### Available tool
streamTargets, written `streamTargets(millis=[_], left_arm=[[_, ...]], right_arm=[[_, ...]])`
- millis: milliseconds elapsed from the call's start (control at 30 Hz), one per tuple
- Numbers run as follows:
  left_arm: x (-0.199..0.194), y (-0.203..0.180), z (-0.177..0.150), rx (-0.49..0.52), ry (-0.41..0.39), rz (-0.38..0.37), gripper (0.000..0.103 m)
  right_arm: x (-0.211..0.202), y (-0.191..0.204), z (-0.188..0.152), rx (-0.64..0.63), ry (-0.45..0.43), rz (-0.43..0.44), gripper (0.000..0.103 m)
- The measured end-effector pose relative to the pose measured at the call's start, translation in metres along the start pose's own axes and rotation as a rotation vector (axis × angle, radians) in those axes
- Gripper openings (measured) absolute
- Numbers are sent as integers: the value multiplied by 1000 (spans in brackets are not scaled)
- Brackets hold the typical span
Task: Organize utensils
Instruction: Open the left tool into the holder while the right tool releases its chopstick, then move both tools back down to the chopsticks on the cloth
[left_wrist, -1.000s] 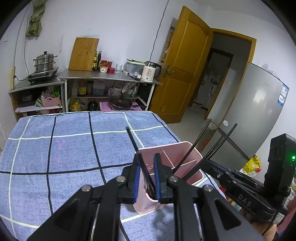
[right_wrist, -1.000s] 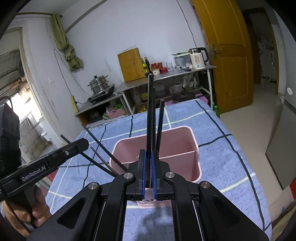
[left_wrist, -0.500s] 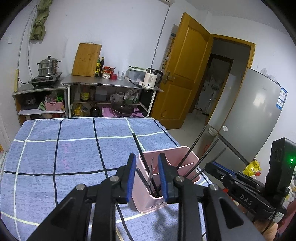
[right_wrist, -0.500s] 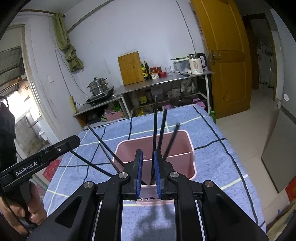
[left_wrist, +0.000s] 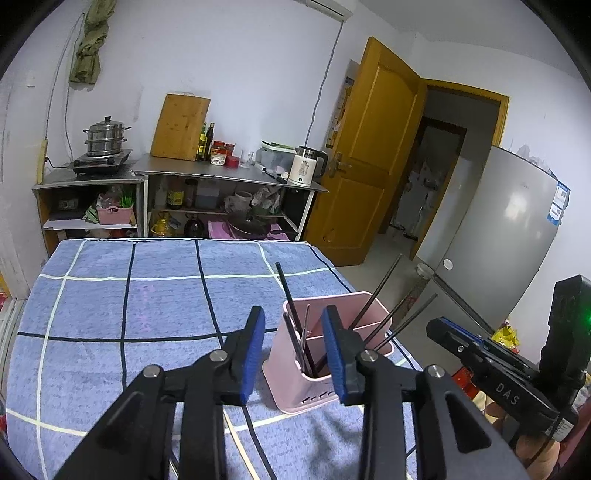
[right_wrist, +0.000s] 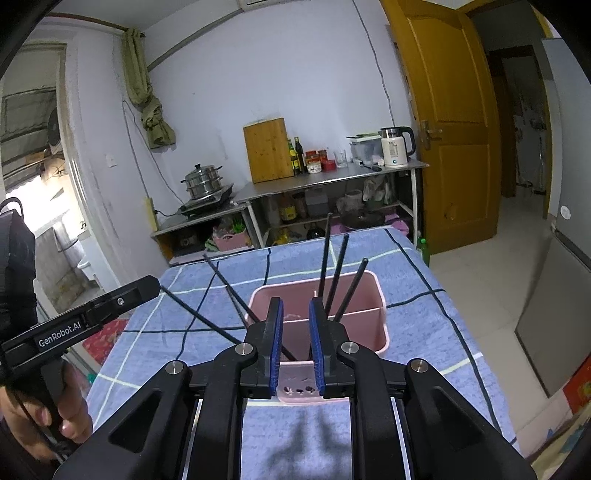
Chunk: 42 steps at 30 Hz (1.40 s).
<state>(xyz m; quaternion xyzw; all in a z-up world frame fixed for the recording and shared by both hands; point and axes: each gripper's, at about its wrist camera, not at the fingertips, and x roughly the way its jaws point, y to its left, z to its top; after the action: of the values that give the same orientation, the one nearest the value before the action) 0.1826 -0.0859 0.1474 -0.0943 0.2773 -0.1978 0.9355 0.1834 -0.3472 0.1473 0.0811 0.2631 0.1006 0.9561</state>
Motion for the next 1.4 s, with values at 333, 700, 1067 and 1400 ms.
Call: streamTargets(millis=[333, 700, 1067, 1400], left_arm=[[-24, 16, -24, -21, 2, 20, 37], [-37, 65, -62, -96, 39, 103, 37], [-6, 111, -127, -191, 196, 200, 37], [23, 121, -161, -199, 301, 249, 37]], right_arm=[[-14, 18, -20, -40, 2, 37, 15], [-6, 44, -50, -77, 65, 129, 15], [25, 68, -86, -113, 172, 189, 15], [47, 72, -96, -122, 221, 204, 15]])
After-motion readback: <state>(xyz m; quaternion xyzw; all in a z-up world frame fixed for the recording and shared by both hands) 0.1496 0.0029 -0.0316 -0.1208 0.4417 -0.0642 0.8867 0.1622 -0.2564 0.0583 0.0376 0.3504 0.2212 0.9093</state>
